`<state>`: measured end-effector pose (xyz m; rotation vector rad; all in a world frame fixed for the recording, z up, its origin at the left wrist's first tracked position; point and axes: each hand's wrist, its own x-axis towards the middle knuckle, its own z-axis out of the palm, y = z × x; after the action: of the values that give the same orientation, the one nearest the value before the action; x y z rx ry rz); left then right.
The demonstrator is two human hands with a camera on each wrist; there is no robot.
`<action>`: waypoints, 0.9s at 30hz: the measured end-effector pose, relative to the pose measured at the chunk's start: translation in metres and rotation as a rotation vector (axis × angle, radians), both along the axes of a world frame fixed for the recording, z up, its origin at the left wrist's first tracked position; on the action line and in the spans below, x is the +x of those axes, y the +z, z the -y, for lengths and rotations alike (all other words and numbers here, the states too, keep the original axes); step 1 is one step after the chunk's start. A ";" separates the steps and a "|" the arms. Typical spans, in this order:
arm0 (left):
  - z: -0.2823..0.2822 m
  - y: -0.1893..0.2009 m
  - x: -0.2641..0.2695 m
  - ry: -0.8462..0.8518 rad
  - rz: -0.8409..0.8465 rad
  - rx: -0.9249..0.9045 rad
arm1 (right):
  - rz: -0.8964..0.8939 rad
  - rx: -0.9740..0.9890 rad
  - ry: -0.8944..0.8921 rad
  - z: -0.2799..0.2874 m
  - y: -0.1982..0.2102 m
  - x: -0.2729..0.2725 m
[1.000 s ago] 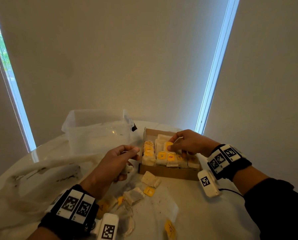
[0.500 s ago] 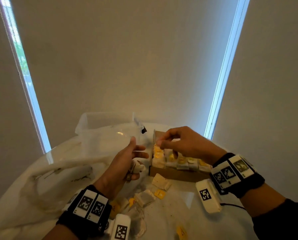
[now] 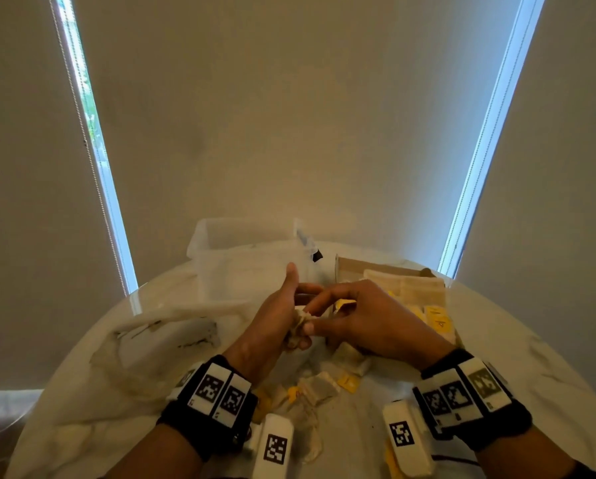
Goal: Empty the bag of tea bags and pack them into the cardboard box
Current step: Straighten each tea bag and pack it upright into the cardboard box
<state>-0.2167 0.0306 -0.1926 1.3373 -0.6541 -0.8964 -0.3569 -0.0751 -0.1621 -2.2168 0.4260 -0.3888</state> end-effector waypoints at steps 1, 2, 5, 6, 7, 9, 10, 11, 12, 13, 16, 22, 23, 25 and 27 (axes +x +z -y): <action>0.000 -0.001 0.000 -0.012 0.001 -0.003 | 0.048 0.064 -0.040 0.001 -0.002 -0.001; 0.001 -0.001 0.000 -0.019 0.009 -0.002 | 0.094 0.142 -0.087 0.004 -0.003 -0.001; 0.001 -0.003 0.001 -0.035 0.008 -0.018 | 0.180 0.250 -0.213 0.011 -0.008 -0.004; 0.002 -0.004 0.001 -0.040 0.010 -0.027 | 0.197 0.277 -0.227 0.014 -0.010 -0.005; 0.002 -0.004 0.001 -0.042 0.019 -0.033 | 0.210 0.303 -0.235 0.014 -0.012 -0.006; 0.002 -0.006 0.001 -0.041 0.051 -0.038 | 0.230 0.331 -0.252 0.015 -0.013 -0.008; 0.002 -0.007 0.001 -0.037 0.076 -0.042 | 0.245 0.341 -0.259 0.015 -0.014 -0.009; 0.002 -0.008 0.001 -0.032 0.102 -0.054 | 0.258 0.352 -0.266 0.014 -0.014 -0.009; 0.002 -0.010 0.002 -0.025 0.122 -0.069 | 0.264 0.362 -0.268 0.014 -0.014 -0.009; 0.002 -0.011 0.002 -0.015 0.133 -0.079 | 0.264 0.372 -0.266 0.013 -0.014 -0.009; 0.002 -0.014 0.005 0.005 0.130 -0.087 | 0.268 0.409 -0.243 0.013 -0.015 -0.008; 0.004 -0.017 0.006 0.012 0.112 -0.088 | 0.270 0.337 -0.217 0.012 -0.019 -0.008; 0.005 -0.017 0.007 0.019 0.092 -0.095 | 0.256 0.343 -0.217 0.012 -0.019 -0.007; 0.006 -0.017 0.008 0.036 0.066 -0.108 | 0.216 0.374 -0.217 0.012 -0.019 -0.007; 0.005 -0.016 0.009 0.041 0.062 -0.112 | 0.191 0.362 -0.217 0.013 -0.020 -0.006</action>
<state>-0.2081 0.0255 -0.2086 1.2776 -0.7123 -0.7773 -0.3628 -0.0885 -0.1816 -1.7704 0.5858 -0.5847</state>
